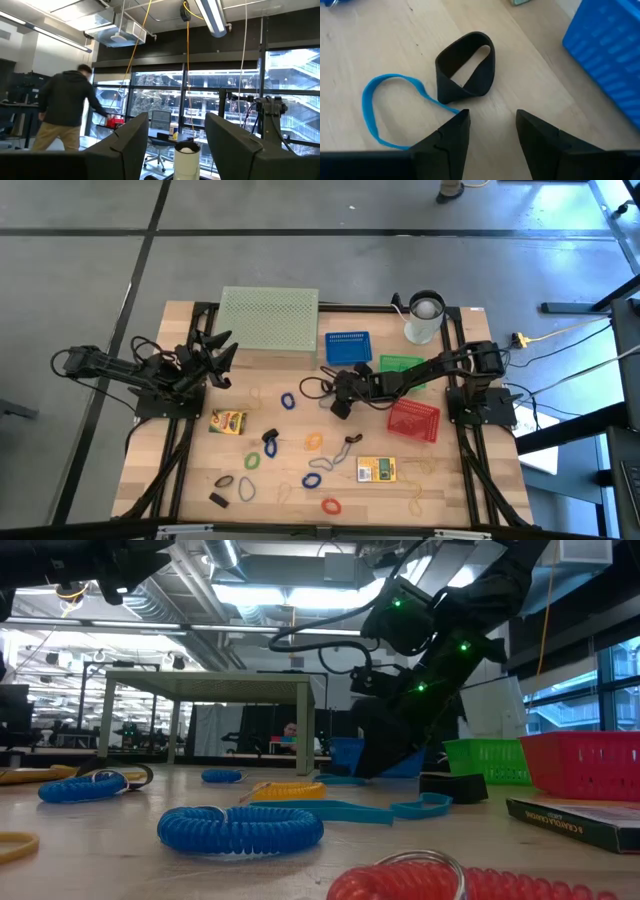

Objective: Pick & Place Office Desk Supplies
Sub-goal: Put the blue rubber band into the green bin, then put the black rubber band into the green bin

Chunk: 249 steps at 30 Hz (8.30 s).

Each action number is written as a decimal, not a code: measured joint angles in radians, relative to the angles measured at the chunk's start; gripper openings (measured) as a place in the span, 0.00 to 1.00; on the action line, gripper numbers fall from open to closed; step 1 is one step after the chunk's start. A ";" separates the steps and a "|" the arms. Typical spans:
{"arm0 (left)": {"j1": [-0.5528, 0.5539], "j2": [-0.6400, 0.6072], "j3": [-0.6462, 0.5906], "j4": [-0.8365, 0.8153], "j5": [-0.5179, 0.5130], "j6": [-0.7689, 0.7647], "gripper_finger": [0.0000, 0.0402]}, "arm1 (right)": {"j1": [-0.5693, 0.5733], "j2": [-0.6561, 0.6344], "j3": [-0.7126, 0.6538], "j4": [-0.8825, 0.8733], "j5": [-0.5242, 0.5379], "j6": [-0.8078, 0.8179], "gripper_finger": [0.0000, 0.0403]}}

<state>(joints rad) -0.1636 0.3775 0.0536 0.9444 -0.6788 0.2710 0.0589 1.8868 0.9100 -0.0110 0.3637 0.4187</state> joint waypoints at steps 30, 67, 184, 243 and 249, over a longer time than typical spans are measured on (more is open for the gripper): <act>0.000 0.000 0.000 -0.023 -0.001 -0.003 0.47 | 0.019 -0.006 0.108 -0.036 -0.226 0.126 0.33; 0.000 0.000 0.000 -0.022 -0.001 -0.051 0.48 | 0.056 0.075 0.112 -0.062 -0.054 0.254 0.09; 0.000 0.000 0.000 -0.029 0.019 -0.128 0.47 | -0.058 -0.485 -0.022 -1.110 0.226 0.831 0.26; 0.000 0.000 0.000 -0.036 0.097 -0.101 0.47 | -0.021 0.116 0.066 0.163 -0.062 -0.119 0.49; 0.000 0.000 0.000 -0.036 0.096 -0.101 0.48 | -0.019 0.118 0.066 0.166 -0.074 -0.032 0.37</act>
<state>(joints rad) -0.1638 0.3779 0.0540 0.9085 -0.5831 0.1699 0.0395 2.0052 0.9756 0.1546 0.2893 0.3869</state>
